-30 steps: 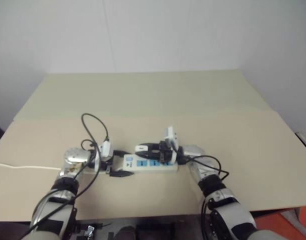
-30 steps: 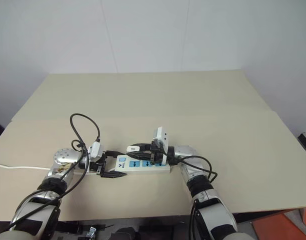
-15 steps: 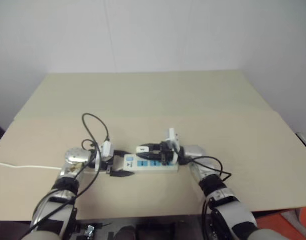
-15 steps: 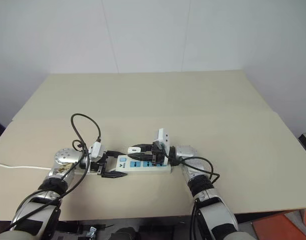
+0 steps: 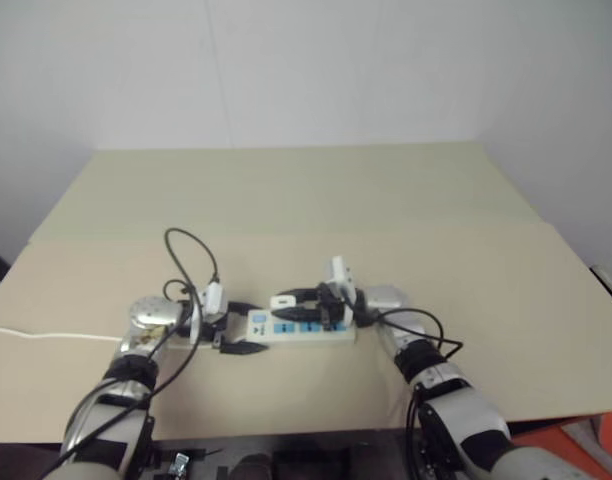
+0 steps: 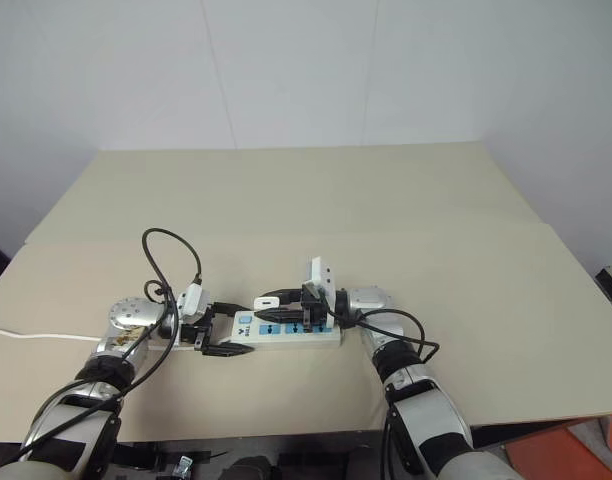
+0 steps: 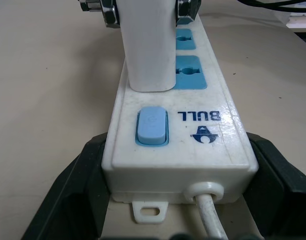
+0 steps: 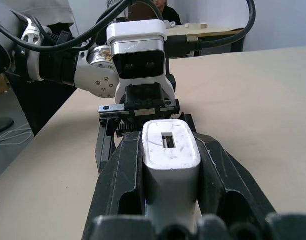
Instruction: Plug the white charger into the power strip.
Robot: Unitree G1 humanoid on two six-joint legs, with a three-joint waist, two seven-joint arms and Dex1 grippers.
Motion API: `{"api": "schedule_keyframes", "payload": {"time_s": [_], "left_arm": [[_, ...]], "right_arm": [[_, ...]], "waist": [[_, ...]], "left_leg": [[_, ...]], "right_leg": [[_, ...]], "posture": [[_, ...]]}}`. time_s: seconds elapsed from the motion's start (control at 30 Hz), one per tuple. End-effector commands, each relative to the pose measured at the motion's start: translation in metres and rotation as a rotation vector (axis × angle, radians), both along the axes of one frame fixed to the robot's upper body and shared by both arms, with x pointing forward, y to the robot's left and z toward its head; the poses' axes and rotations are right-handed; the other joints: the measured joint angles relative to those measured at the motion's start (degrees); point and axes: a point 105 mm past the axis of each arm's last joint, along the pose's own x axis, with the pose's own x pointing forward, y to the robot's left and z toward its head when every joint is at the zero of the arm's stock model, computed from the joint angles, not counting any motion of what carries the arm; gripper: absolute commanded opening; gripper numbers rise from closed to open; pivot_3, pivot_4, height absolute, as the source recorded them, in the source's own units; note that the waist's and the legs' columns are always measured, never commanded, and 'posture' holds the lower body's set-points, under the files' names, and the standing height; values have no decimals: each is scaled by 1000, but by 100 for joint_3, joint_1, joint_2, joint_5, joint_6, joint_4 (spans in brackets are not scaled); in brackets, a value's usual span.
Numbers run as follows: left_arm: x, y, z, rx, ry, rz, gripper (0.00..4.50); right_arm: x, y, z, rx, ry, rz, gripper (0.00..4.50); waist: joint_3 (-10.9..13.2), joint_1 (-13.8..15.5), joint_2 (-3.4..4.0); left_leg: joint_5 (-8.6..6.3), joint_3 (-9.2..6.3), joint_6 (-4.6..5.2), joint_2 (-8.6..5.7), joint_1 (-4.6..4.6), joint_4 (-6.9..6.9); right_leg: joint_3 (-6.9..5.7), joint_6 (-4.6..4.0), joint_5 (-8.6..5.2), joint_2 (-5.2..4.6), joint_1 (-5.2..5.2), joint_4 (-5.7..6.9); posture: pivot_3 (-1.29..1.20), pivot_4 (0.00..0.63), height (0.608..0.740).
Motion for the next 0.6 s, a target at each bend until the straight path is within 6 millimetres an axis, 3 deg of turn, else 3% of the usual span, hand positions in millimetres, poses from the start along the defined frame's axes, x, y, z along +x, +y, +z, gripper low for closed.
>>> {"api": "schedule_keyframes", "payload": {"time_s": [0.03, 0.33, 0.6], "left_arm": [[-3, -1, -3, 32, -1, -25, 3287], [-3, 1, -4, 40, -2, -19, 3287], [-1, 0, -3, 39, -8, -15, 3287]], "right_arm": [[-8, -15, -51, -156, 186, -35, 1109], [-2, -20, -37, -52, 164, -68, 1109], [-11, -25, -36, -55, 1, -54, 1109]], "waist": [[-16, -5, 12], [-27, -1, 15], [-31, 20, 10]], "left_leg": [[0, 0, 0, 0, 1, 0], [0, 0, 0, 0, 1, 0], [0, -3, 0, 0, 0, 0]], "right_leg": [[1, 0, 0, 0, 1, 0], [1, 0, 0, 0, 2, 0], [-1, 1, -1, 0, 3, -1]], "posture": [[0, 150, 740], [0, 150, 740], [0, 150, 740]]}}
